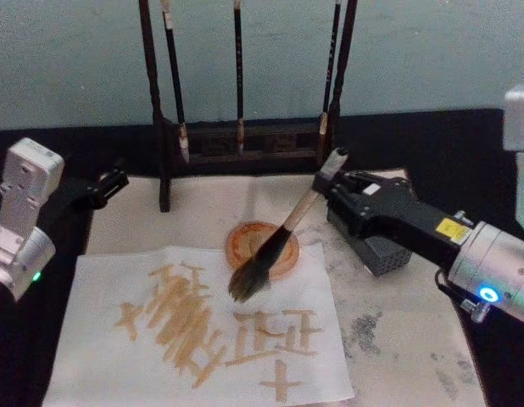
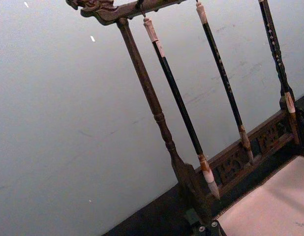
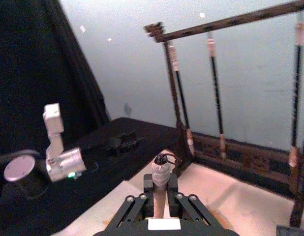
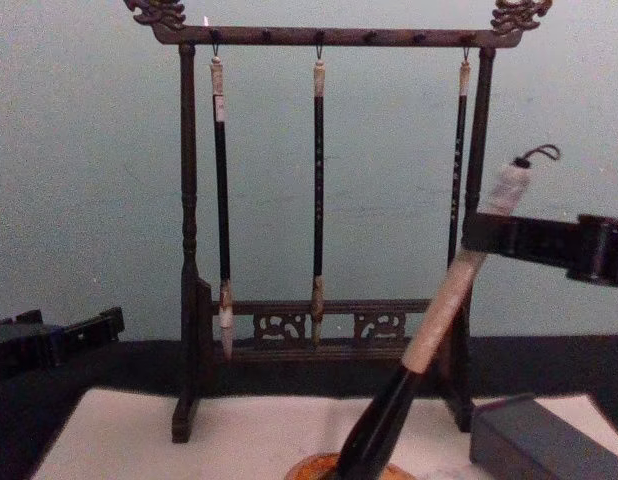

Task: Pick up the brush from the inkstone, write on the paper, then place the brush back to its original position.

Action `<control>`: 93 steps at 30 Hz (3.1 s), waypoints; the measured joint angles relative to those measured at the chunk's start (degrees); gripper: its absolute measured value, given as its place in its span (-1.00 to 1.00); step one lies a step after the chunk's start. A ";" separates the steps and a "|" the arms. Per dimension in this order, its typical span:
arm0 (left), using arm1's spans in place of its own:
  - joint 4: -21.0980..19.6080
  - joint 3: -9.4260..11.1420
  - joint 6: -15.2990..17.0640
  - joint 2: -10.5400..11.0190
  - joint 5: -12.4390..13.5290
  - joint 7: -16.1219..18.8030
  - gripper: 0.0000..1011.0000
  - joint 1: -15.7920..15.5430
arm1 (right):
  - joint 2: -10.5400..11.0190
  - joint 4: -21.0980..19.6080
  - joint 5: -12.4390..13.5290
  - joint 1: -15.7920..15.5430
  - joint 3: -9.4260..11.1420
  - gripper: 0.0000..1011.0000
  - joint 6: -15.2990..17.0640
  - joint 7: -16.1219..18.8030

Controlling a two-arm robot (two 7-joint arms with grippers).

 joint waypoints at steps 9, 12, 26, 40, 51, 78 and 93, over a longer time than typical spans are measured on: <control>0.00 0.00 0.00 0.00 0.00 0.00 0.98 0.00 | -0.12 -1.88 -7.10 2.03 -2.53 -0.67 1.58 1.20; 0.00 0.00 0.00 0.00 0.00 0.00 0.98 0.00 | -0.69 -1.90 -8.15 2.51 -3.14 -0.67 2.13 1.96; 0.00 0.00 0.00 0.00 0.00 0.00 0.98 0.00 | -5.12 0.52 -8.97 3.69 -4.11 -0.67 4.05 4.87; 0.00 0.00 0.00 0.00 0.00 0.00 0.98 0.00 | -7.72 3.82 -9.24 3.02 -3.13 -0.67 5.38 6.55; 0.00 0.00 0.00 0.00 0.00 0.00 0.98 0.00 | -7.48 5.06 -8.94 0.98 -0.79 -0.67 5.68 6.73; 0.00 0.00 0.00 0.00 0.00 0.00 0.98 0.00 | -2.04 1.40 -5.24 -7.37 8.90 -0.67 3.11 6.47; 0.00 0.00 0.00 0.00 0.00 0.00 0.98 0.00 | -3.97 -1.03 -3.63 -4.57 6.34 -0.67 2.00 9.25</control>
